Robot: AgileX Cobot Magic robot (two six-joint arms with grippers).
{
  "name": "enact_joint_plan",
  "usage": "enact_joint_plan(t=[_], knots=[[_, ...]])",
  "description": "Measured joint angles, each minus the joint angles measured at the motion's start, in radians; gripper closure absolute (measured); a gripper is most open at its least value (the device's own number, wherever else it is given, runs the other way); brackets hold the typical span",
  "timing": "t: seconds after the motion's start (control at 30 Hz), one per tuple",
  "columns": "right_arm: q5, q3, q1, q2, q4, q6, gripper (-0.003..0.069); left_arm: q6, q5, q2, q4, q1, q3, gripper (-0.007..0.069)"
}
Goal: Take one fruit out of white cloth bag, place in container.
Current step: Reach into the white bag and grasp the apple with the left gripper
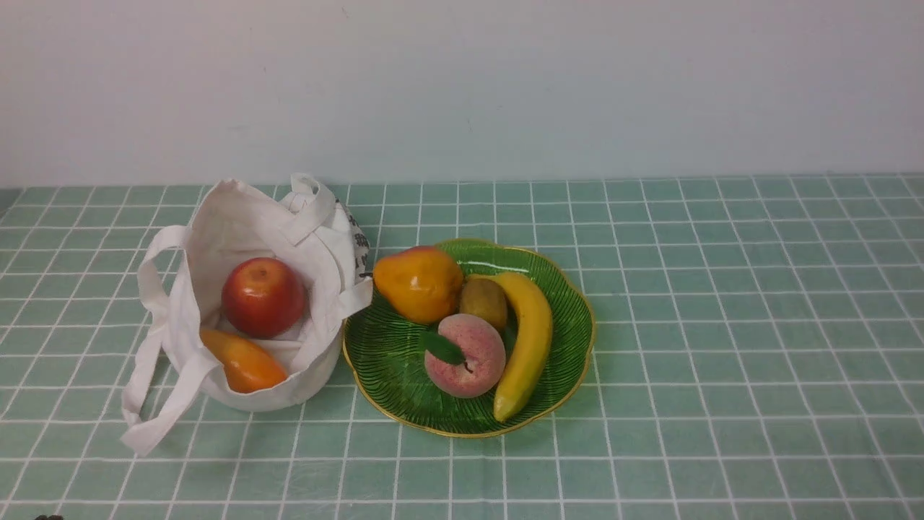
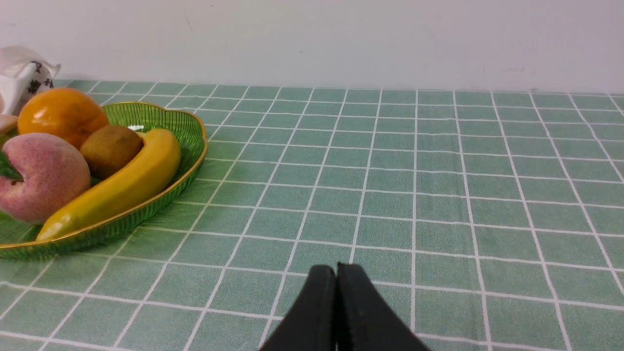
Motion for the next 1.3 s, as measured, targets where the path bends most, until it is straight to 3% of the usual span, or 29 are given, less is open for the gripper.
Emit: enact_joint_plan(t=[1.13,1.3], knots=[[0.0,0.0,0.0,0.0,0.0,0.0,0.0674,0.002,0.0,0.0,0.0,0.0,0.0,0.0632],[0.0,0.0,0.0,0.0,0.0,0.0,0.0674,-0.092,-0.006,0.0,-0.194,0.0,0.0,0.0632]])
